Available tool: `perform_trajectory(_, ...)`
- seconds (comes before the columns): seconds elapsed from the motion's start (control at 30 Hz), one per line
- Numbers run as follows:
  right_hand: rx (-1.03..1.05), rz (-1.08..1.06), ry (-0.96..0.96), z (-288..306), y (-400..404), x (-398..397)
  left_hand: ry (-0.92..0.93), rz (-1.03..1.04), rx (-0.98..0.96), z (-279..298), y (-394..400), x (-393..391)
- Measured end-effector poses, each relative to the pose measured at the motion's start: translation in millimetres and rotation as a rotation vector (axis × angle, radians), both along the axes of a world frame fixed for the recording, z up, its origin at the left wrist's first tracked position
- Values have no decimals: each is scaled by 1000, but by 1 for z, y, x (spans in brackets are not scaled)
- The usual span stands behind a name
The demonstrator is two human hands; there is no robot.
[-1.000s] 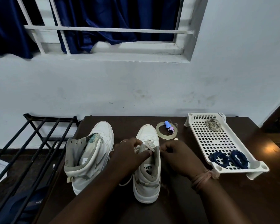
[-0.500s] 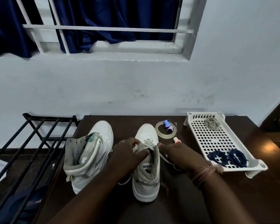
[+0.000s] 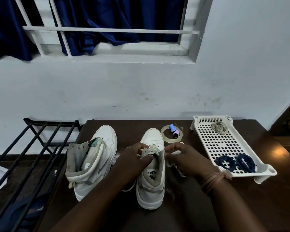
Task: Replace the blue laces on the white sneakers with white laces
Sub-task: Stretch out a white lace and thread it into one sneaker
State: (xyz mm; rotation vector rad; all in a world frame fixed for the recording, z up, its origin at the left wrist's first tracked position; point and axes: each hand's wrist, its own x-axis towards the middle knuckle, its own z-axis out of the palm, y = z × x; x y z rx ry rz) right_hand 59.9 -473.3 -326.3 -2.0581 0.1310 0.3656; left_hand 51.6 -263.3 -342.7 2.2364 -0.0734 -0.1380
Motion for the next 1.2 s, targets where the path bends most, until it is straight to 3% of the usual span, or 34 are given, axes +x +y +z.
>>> perform_trajectory(0.13, -123, 160, 78, 7, 2, 0, 5, -10, 6, 1, 0, -1)
perform_trajectory(0.27, -355, 77, 79, 16, -8, 1, 14, 11, 66, 2, -2, -1)
perform_trajectory(0.37, -304, -56, 62, 21, -5, -4, 13, 15, 63, 2, -4, -1)
perform_trajectory(0.63, -157, 169, -50, 13, 9, -8, 290, 147, -324, 8, 14, 12)
perform_trajectory(0.77, -175, 164, -15, 12, 11, -8, 261, 113, -253, 7, 17, 8)
perform_trajectory(1.03, -94, -2, 67, 15, 9, -5, 167, 297, -350, 16, 18, 8)
perform_trajectory(1.2, -125, -59, 69, 17, 5, -4, 135, 329, -209, 13, 22, 10)
